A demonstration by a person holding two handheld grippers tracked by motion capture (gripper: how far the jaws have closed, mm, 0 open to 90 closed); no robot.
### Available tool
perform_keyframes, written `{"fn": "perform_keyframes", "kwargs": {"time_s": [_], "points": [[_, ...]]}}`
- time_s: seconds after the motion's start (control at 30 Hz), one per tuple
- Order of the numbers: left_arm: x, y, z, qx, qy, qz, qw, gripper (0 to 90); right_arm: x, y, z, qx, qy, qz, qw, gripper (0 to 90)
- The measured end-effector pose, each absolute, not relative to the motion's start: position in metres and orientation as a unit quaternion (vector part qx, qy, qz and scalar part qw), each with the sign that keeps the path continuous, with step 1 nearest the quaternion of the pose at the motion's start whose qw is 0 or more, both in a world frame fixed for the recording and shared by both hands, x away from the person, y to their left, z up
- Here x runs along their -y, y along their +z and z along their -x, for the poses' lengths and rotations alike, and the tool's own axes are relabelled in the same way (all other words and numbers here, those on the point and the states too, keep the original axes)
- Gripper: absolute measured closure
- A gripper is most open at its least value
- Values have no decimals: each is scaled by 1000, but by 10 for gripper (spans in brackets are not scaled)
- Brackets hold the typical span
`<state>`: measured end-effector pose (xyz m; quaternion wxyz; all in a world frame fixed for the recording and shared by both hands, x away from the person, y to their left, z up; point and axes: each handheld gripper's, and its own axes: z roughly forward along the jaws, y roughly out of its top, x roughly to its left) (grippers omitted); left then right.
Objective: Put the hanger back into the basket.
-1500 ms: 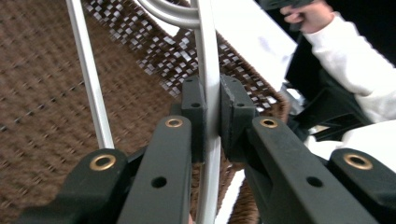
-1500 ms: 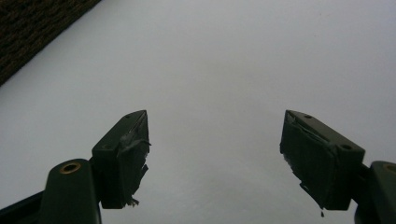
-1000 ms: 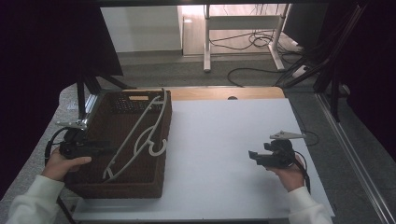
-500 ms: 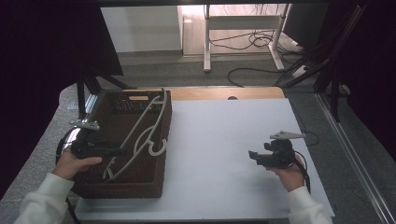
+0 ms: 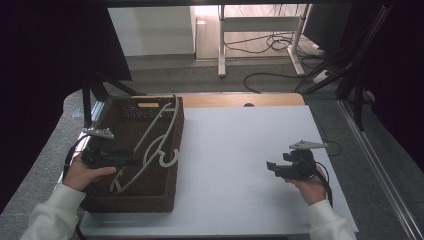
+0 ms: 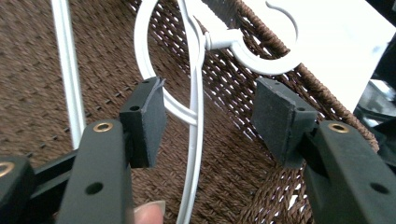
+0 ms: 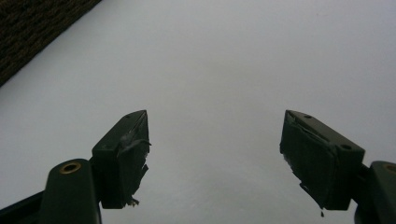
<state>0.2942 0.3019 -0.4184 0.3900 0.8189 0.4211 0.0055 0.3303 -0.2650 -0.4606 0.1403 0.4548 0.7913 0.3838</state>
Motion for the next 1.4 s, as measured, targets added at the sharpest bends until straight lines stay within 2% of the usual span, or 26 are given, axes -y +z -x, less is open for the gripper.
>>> {"fn": "perform_keyframes", "kwargs": {"time_s": [0.33, 0.53, 1.0, 1.4], "points": [[-284, -405, -280, -411, 32, -823, 392, 386, 271, -458, -329, -786, 390, -457, 143, 243], [-273, -406, -278, -404, 26, -824, 397, 385, 273, -457, -329, -784, 394, -459, 144, 245], [-240, -419, -312, -425, 1, -843, 329, 412, 272, -458, -330, -786, 391, -459, 141, 245], [-240, -426, -322, -430, -1, -851, 301, 486, 273, -457, -330, -786, 392, -457, 142, 245]]}}
